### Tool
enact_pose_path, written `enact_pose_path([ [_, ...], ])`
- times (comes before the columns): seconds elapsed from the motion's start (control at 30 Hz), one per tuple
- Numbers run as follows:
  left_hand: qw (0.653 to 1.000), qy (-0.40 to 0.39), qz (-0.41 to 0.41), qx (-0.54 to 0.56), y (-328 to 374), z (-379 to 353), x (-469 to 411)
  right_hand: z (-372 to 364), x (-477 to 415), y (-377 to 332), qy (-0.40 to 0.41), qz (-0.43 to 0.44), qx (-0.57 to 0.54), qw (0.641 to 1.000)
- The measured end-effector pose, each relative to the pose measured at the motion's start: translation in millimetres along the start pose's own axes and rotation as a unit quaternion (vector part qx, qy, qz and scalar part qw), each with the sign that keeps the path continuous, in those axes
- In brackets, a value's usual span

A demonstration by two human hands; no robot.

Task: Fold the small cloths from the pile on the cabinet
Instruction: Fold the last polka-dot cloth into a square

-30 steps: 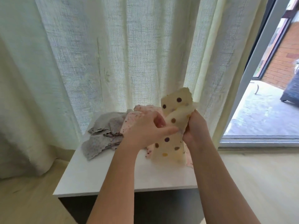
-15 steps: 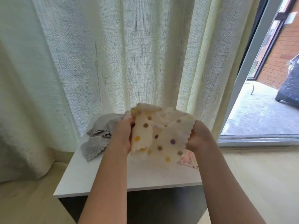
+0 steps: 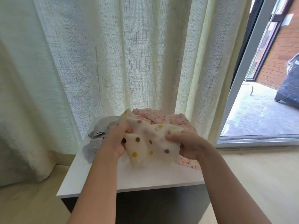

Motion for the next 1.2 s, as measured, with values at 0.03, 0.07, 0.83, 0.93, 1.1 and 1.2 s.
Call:
enact_pose_path([
  [0.03,1.0,0.0,0.0,0.011,1.3,3.1,0.1,1.6,-1.8,3.7,0.011,-0.005,0.022,1.0],
  [0.07,1.0,-0.009,0.001,0.015,2.8,5.4,1.2,3.5,-3.1,5.2,0.021,-0.003,0.041,0.999],
  [0.83,0.956,-0.004,-0.291,-0.023,29.4,25.3,19.2,48.6,19.0,-25.5,-0.014,0.347,-0.03,0.937],
  [0.93,0.958,0.019,-0.28,-0.05,22.1,28.5,17.6,44.9,19.9,-27.8,0.025,0.389,0.125,0.913],
  [1.1,0.958,0.037,-0.282,-0.026,28.3,31.1,14.1,41.3,25.2,-39.2,0.123,0.44,0.124,0.881],
  [1.2,0.956,0.062,-0.286,-0.031,28.4,34.5,11.3,45.3,20.0,-34.9,0.133,0.398,0.15,0.895],
])
Point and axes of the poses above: each hand's wrist, its own x-axis away from the middle knuckle, its own z-axis out of the back of the hand, y = z × x, the point moved 2 cm from there along -x, towards the middle knuckle, and after that the axes turned 12 degrees about y, right-handed, at the moved point
